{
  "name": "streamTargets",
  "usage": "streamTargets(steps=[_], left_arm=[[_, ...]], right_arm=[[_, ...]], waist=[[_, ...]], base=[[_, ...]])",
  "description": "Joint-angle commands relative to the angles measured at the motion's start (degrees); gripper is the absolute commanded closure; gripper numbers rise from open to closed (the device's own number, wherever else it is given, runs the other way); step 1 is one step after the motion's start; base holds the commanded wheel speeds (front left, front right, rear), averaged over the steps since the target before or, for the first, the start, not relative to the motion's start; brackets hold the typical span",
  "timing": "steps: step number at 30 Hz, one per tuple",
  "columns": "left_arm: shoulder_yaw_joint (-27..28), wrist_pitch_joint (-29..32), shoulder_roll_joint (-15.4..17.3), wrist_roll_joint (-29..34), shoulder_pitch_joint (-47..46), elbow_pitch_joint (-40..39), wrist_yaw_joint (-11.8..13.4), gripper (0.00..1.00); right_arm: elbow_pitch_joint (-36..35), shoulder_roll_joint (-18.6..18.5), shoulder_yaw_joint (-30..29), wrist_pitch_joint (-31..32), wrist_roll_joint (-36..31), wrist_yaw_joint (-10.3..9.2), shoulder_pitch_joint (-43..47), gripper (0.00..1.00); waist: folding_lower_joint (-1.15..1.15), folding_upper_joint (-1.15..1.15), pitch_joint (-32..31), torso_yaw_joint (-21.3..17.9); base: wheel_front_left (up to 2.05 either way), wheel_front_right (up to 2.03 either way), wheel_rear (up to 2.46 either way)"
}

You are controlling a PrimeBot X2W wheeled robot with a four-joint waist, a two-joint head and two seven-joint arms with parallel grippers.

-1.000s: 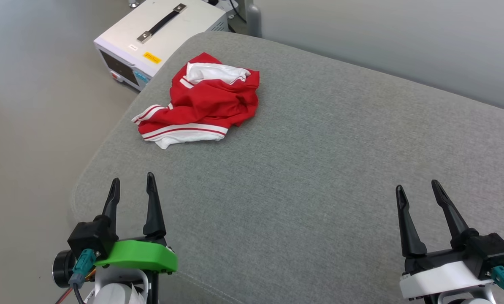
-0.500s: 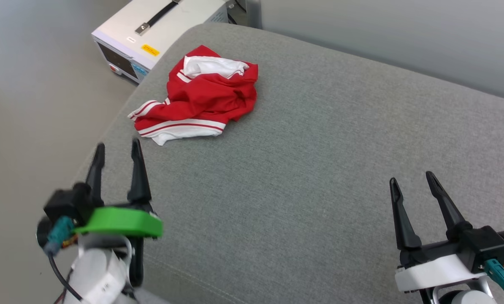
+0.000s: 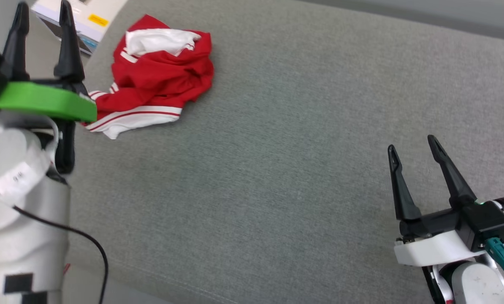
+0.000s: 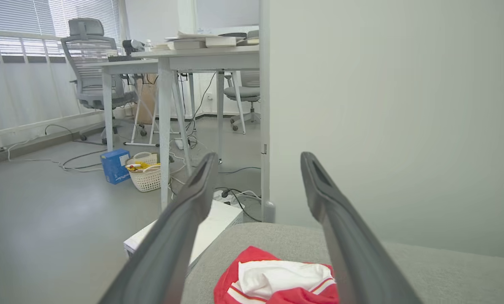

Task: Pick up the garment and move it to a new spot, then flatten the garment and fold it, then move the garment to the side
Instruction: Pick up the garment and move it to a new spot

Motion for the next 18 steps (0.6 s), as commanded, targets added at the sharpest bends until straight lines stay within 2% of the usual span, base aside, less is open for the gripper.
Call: streamTargets(steps=[1, 7, 13, 18], left_arm=[[-1.9, 0.1, 2.2, -1.7, -2.4, 1.8, -0.2, 0.0], [-13.1, 8.0, 11.4, -11.3, -12.3, 8.3, -0.2, 0.0], [-23.9, 25.5, 17.7, -23.1, -18.7, 13.2, -0.2, 0.0], [-31.0, 37.8, 21.7, -29.0, -21.4, 15.1, -0.2, 0.0]], right_arm=[[-0.5, -0.5, 0.0, -0.3, -0.2, -0.05, -1.3, 0.0], [-1.3, -1.1, -0.1, -0.3, -0.1, -0.05, -3.1, 0.0], [-1.5, -1.1, 0.5, -0.3, 0.1, -0.05, -4.7, 0.0], [-1.7, -1.0, 1.1, -0.3, 0.2, -0.05, -5.7, 0.0]], waist=[[-0.01, 0.0, 4.2, -3.6], [-0.01, 0.0, 7.1, -5.1], [-0.01, 0.0, 8.9, -7.0], [-0.01, 0.0, 10.2, -9.0]], base=[[0.0, 0.0, 0.0], [0.0, 0.0, 0.0], [0.0, 0.0, 0.0], [0.0, 0.0, 0.0]])
